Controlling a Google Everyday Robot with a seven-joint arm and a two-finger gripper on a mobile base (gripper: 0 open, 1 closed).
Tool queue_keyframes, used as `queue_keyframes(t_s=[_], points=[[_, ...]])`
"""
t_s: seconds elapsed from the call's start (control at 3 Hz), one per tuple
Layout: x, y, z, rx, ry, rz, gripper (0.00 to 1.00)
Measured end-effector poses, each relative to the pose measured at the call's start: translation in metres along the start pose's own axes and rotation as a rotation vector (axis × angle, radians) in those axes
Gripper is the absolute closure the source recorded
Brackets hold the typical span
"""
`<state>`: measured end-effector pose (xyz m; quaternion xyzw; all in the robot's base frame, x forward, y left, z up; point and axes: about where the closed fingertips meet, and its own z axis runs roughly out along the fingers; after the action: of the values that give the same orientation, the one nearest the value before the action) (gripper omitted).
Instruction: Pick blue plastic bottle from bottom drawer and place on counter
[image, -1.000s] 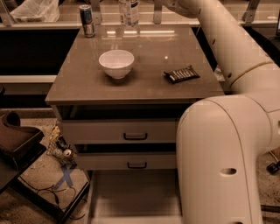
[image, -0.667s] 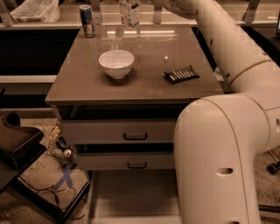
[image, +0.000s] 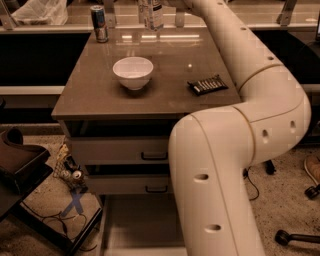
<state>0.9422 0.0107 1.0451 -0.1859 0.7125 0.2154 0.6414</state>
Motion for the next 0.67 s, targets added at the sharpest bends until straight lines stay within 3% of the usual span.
queue_keyframes(t_s=[0.67], points=[[0.031, -0.041, 0.014, 0.063, -0.006, 0.075, 1.0]])
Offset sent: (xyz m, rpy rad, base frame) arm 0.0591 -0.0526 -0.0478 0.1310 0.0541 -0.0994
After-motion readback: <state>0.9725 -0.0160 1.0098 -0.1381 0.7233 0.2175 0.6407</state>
